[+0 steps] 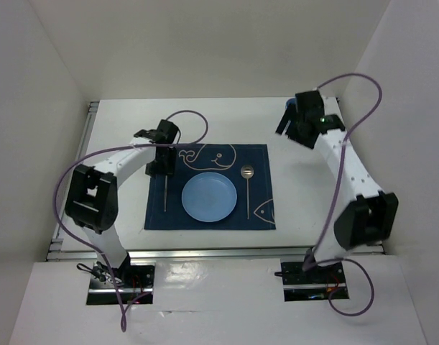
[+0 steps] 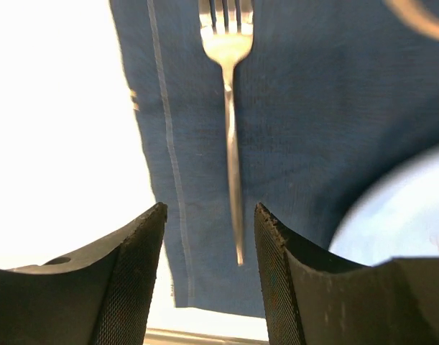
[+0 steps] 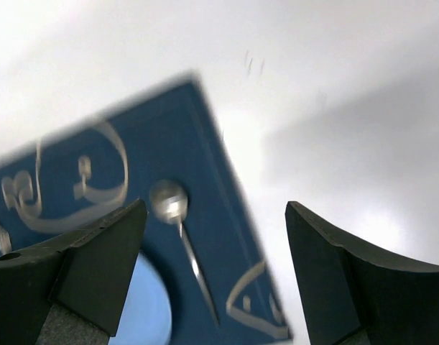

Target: Set the dinner table for one person

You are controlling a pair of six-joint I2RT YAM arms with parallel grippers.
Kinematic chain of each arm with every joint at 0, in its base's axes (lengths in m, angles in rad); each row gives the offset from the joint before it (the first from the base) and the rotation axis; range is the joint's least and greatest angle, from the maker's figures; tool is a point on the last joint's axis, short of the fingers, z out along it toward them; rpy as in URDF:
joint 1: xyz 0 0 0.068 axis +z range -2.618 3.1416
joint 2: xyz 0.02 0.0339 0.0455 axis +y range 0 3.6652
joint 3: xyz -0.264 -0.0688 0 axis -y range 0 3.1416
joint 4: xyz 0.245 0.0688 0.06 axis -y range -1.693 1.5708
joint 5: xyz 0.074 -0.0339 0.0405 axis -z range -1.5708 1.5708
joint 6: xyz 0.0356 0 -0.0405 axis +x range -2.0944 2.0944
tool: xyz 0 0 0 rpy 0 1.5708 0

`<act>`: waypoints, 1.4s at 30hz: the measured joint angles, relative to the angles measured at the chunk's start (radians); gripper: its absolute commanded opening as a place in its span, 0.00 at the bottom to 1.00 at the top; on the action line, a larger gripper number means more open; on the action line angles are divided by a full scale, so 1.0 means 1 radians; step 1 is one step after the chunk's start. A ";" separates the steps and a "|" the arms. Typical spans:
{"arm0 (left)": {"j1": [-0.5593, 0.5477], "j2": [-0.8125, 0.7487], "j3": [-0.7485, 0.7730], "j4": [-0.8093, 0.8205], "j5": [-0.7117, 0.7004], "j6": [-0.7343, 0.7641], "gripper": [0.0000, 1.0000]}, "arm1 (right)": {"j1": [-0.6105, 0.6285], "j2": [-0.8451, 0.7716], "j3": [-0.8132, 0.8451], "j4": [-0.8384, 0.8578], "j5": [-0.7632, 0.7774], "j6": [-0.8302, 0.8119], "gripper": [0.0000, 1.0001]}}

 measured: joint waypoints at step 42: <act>0.241 -0.165 0.028 0.085 0.056 0.241 0.61 | -0.158 0.666 0.560 0.182 0.085 -0.357 0.00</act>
